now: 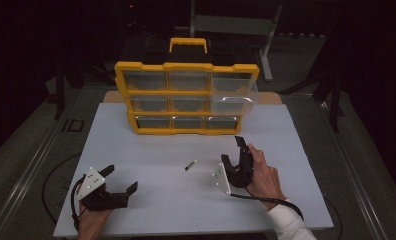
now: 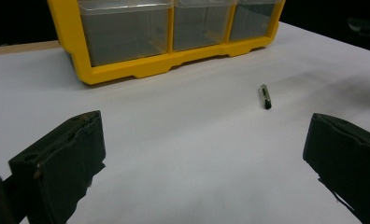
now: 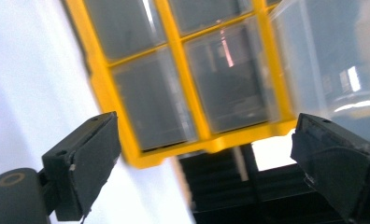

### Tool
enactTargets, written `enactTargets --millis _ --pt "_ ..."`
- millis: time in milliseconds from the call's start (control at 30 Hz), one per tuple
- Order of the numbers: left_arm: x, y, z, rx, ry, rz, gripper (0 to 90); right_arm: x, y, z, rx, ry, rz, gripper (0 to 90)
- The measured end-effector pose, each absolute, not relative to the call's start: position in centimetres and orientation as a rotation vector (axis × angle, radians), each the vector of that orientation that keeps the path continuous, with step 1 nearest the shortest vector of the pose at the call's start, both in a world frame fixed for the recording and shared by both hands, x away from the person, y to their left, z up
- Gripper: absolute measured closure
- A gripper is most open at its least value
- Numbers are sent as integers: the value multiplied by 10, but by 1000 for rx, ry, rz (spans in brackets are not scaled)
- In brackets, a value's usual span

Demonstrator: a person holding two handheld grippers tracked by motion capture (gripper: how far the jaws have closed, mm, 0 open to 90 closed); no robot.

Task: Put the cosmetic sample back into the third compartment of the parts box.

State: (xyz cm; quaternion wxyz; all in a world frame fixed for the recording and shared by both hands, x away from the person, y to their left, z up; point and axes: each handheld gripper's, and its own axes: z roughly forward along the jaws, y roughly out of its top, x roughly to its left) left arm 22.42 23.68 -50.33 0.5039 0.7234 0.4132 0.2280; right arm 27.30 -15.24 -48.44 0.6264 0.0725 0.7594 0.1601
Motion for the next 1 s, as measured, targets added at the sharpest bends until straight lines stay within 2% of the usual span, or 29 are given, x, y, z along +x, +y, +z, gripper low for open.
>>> enactTargets --millis 367,1000 --pt "225 237 -504 1745 1003 549 0 263 -164 -510 363 1871 510 81" --pt "225 238 -503 1744 1005 548 0 261 -218 -514 906 2016 1063 81"
